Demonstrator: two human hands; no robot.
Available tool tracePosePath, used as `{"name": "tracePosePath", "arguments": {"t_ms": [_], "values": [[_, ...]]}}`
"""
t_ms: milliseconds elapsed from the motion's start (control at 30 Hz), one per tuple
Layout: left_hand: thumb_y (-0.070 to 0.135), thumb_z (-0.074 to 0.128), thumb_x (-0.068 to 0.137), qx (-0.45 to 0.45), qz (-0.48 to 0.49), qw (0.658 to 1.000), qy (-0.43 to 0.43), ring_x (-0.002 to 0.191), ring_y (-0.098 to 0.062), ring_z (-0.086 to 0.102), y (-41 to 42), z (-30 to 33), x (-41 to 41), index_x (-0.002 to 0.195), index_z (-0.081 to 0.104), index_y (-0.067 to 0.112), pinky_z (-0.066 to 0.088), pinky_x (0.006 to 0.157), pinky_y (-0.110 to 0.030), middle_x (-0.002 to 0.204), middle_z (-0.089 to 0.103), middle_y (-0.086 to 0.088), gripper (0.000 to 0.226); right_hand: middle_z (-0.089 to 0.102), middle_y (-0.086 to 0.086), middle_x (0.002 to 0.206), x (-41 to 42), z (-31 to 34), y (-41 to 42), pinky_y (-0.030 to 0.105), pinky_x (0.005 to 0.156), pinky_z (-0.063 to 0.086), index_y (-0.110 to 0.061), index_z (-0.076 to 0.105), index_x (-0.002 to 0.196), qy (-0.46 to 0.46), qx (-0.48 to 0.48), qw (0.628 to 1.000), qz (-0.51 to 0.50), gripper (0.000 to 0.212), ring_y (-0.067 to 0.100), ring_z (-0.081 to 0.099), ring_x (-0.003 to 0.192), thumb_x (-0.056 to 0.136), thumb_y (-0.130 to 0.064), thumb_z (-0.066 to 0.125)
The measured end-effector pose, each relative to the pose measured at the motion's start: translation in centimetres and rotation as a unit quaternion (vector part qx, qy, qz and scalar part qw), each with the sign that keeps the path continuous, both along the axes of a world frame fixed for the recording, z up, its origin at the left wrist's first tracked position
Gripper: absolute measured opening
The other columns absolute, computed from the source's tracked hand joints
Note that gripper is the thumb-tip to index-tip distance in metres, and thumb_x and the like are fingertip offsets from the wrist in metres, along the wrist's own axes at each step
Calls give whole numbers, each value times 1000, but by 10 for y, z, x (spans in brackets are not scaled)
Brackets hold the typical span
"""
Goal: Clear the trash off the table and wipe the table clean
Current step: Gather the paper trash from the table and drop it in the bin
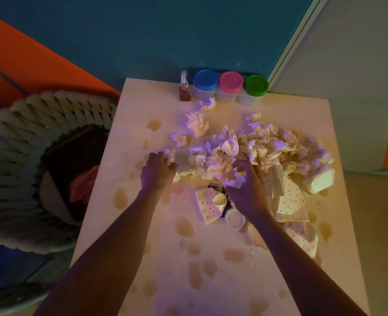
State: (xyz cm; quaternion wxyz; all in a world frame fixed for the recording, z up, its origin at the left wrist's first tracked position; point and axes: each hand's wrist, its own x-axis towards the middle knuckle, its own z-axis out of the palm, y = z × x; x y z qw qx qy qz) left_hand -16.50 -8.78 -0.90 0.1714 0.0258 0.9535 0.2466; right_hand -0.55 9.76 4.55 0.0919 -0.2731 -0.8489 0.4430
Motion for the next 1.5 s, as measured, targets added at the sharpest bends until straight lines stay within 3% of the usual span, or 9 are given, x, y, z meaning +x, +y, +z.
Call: {"name": "tracePosePath", "arguments": {"t_ms": [167, 300, 467, 667, 800, 967, 1100, 1300, 1500], "values": [[24, 57, 86, 47, -4, 999, 18, 98, -41, 63, -11, 12, 18, 113, 48, 15, 45, 76, -40, 108, 68, -14, 30, 68, -5, 109, -2, 3, 1, 2, 82, 38, -30, 70, 115, 7, 6, 999, 36, 54, 2, 58, 97, 72, 3, 67], [17, 46, 87, 80, -32, 996, 32, 99, -37, 65, -19, 19, 33, 131, 44, 41, 50, 82, -39, 113, 70, -8, 50, 72, -2, 96, -1, 4, -2, 24, 75, 47, -20, 76, 96, -42, -19, 999, -23, 29, 17, 64, 91, 73, -3, 68], [38, 42, 93, 57, -13, 998, 23, 100, -35, 62, -15, 18, 21, 106, 62, 26, 49, 83, -37, 107, 70, -9, 26, 62, -9, 66, 8, 10, 2, 29, 59, 42, -25, 67, 83, -102, -118, 986, -63, 9, 19, 59, 69, 74, -24, 70], [43, 42, 100, -20, -53, 996, 75, 100, -43, 61, 12, 23, -15, 97, 68, 7, 48, 84, -42, 106, 64, -22, 45, 69, -1, 72, 19, 7, 12, 34, 61, 48, -18, 68, 87, -153, -188, 966, -92, 61, 18, 61, 61, 52, -65, 83], [24, 48, 97, -29, -89, 994, 51, 104, -43, 62, 31, 21, -37, 118, 65, 15, 49, 89, -43, 127, 51, -16, 28, 69, 8, 63, 22, 10, 15, 36, 55, 48, -11, 67, 79, -131, -183, 965, -132, 47, 27, 63, 54, 66, -53, 83], [23, 51, 96, -93, -185, 978, 31, 112, -39, 62, 49, 14, -51, 147, 38, 36, 48, 91, -41, 153, 33, 4, 54, 57, -1, 52, 21, 3, 20, 41, 53, 49, -16, 63, 73, -123, -141, 969, -161, 28, 19, 51, 47, 64, -41, 71], [23, 63, 89, -111, -193, 975, 24, 112, -35, 62, 51, 9, -53, 137, 52, 37, 50, 90, -42, 136, 48, -4, 51, 55, -9, 59, 20, 6, 23, 32, 55, 43, -19, 64, 78, -76, -117, 977, -160, 21, 12, 47, 52, 62, -31, 70], [25, 62, 89, -98, -148, 983, 38, 111, -36, 57, 45, 1, -51, 121, 64, 17, 52, 87, -43, 121, 54, -13, 34, 68, -22, 98, 10, 8, 25, 32, 95, 48, -42, 65, 111, -71, -26, 994, -73, 50, 2, 63, 93, 64, -25, 63], [19, 64, 82, 42, -75, 994, 70, 94, -41, 62, 33, 23, -30, 103, 62, 9, 50, 80, -42, 112, 57, -13, 23, 72, -7, 95, -23, -6, 22, 34, 77, 53, -31, 70, 92, -112, 24, 992, -61, 22, 20, 67, 89, 72, -22, 70]]}}
